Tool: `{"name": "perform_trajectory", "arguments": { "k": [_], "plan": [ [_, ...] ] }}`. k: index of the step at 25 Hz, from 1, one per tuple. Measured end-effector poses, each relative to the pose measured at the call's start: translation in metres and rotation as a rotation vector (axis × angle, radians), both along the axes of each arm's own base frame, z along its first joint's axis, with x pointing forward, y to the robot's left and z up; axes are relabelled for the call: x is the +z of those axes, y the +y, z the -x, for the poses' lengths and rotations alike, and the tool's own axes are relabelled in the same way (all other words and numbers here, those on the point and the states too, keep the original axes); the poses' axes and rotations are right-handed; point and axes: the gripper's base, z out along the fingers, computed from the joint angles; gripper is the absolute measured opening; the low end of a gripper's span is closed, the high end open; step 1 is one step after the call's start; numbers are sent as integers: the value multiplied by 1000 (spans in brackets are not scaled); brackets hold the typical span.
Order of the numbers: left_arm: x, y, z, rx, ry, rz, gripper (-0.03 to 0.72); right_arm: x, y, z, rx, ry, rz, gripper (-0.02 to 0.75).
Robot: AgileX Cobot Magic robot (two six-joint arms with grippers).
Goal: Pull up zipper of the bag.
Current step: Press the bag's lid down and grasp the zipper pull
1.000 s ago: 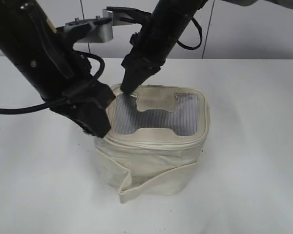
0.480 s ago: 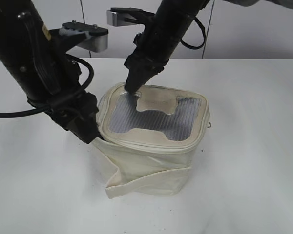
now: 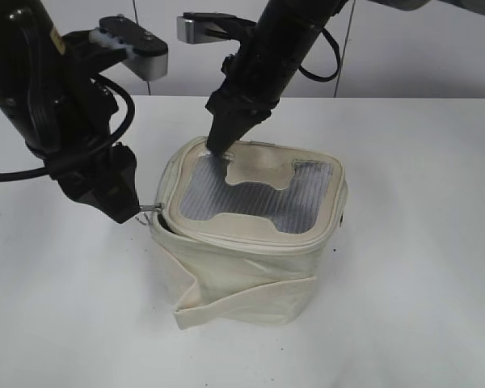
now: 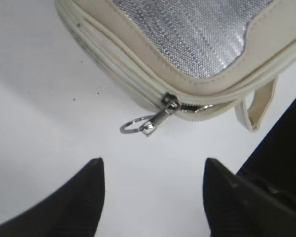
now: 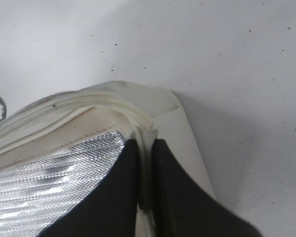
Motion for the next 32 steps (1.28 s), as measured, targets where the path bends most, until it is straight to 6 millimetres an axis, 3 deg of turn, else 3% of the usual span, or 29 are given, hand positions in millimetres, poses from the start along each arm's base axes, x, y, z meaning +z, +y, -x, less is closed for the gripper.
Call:
{"name": "perform_trajectory", "arguments": {
  "k": [9,25,28,30,32],
  "plan": [
    [0,-1,-1,-240,-59,-25,486,0,0,0,1,0,0,50],
    [-29,-15,-11,-323,20,-19,490,0,0,0,0,0,0,50],
    [-37,-16,-13,-328,47,-44,417,0,0,0,0,0,0,50],
    [-38,-15,-14,-330,50,-51,300,0,0,0,0,0,0,50],
    [-38,-16,-14,-329,50,-47,139,0,0,0,0,-1,1,50]
  ]
}}
